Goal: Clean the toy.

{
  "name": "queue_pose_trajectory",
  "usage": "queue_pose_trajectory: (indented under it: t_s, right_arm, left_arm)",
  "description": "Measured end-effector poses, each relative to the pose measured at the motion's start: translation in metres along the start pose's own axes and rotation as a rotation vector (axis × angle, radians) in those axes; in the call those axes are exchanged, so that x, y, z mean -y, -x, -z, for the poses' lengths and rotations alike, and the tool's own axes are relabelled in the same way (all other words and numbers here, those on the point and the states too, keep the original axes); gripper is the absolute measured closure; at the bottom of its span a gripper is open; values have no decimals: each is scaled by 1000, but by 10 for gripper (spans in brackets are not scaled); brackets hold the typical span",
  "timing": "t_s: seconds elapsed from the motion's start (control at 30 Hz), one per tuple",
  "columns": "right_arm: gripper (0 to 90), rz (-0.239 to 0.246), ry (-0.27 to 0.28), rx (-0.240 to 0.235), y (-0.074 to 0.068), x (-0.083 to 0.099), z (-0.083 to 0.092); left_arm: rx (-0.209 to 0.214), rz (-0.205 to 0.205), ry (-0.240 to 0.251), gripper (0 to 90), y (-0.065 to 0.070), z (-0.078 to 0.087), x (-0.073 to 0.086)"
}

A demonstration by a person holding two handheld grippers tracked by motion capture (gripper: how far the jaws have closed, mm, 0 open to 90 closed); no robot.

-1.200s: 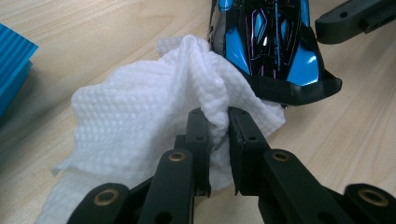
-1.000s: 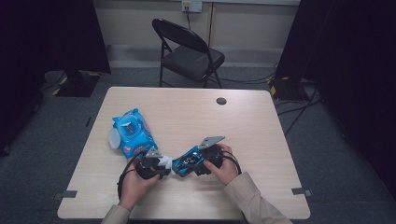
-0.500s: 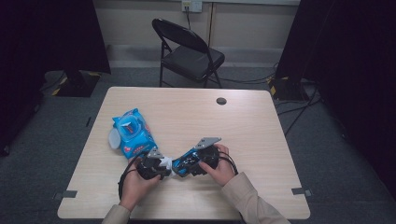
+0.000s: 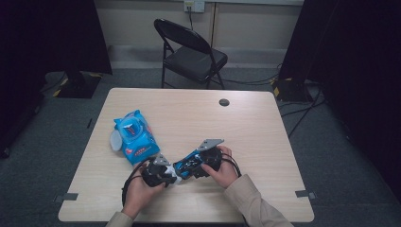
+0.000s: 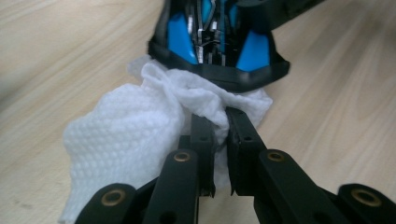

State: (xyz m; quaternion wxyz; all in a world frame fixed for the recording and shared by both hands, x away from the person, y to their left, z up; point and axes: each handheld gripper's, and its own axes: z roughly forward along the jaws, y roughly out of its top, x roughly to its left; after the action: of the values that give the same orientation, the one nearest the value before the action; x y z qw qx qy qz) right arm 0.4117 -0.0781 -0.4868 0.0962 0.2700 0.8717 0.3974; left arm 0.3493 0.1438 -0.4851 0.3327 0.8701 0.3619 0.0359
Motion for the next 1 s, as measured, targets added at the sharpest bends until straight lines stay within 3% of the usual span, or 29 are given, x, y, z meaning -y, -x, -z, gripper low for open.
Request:
queue_pose_trajectory:
  t_s: [0.63, 0.77, 1.0]
  right_arm:
    - [99, 0, 3, 1, 0, 0, 0]
    - [99, 0, 5, 1, 0, 0, 0]
    - [99, 1, 9, -1, 0, 1, 0]
  left_arm:
    - [86, -61, -8, 833, 32, -13, -6]
    - [111, -69, 0, 835, 37, -10, -4]
    - [107, -66, -3, 840, 33, 8, 5]
